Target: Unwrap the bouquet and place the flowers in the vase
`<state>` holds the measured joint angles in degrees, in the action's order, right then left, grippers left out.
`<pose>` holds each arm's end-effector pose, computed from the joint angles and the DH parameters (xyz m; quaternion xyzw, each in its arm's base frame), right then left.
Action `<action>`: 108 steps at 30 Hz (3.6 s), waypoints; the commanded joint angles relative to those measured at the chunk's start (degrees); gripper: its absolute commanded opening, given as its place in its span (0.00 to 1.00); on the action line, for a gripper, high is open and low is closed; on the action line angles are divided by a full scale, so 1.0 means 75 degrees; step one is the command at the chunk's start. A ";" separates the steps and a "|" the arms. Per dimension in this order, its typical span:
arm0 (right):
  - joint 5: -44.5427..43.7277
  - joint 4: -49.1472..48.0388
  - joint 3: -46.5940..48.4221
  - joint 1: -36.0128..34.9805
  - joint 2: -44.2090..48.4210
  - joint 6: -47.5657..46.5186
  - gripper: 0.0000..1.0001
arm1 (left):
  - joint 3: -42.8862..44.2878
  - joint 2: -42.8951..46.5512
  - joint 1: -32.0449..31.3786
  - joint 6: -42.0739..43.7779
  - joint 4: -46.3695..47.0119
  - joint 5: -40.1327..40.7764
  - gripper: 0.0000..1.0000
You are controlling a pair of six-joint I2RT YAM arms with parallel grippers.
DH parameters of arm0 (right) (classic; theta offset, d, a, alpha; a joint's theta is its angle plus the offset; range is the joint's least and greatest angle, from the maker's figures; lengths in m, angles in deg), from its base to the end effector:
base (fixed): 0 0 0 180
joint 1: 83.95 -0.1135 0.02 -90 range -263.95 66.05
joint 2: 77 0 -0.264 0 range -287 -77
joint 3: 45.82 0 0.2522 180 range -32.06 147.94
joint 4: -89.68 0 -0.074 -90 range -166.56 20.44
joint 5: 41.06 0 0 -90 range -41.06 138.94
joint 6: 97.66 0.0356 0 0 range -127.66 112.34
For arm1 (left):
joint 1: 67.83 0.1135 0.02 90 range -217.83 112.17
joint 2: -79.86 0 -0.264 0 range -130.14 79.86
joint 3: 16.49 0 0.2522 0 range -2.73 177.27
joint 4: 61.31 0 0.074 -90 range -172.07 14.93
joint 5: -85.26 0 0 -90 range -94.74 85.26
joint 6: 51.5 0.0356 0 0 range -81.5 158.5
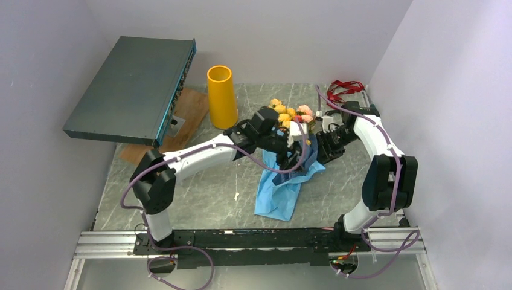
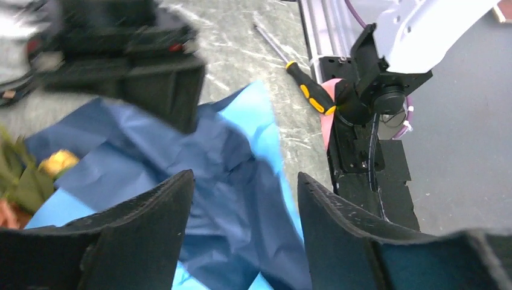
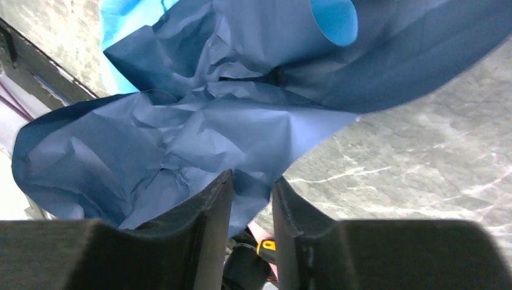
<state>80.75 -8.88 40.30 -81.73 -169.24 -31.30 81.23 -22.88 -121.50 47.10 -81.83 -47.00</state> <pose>0.2860 0.0077 0.2463 -0.1844 0.9437 0.2625 0.0813 0.2295 -0.3525 0.3057 0.5725 0.5760 -0.4723 0.3426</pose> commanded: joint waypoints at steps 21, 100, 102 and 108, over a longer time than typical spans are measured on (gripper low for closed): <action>-0.1422 -0.1204 -0.1686 0.0243 0.0375 -0.2199 0.00 | -0.0617 -0.1316 0.1247 0.0701 -0.0705 0.2284 0.62; -0.0986 -0.2325 -0.1734 0.0325 0.0080 -0.1476 0.00 | 0.0692 0.0503 0.1895 0.2333 -0.4390 0.6213 0.00; -0.1126 -0.2293 -0.1746 0.0325 0.0046 -0.1565 0.00 | 0.0371 0.0549 0.1921 0.2550 -0.4383 0.6897 0.00; -0.1604 -0.2160 -0.1850 0.0435 0.0102 -0.2125 0.00 | -0.0729 0.0615 0.2041 0.3141 -0.3535 0.8672 0.00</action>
<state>71.72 -24.79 27.03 -79.35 -168.85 -43.28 78.92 -21.64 -106.75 65.90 -112.76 6.25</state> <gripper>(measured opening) 0.007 0.009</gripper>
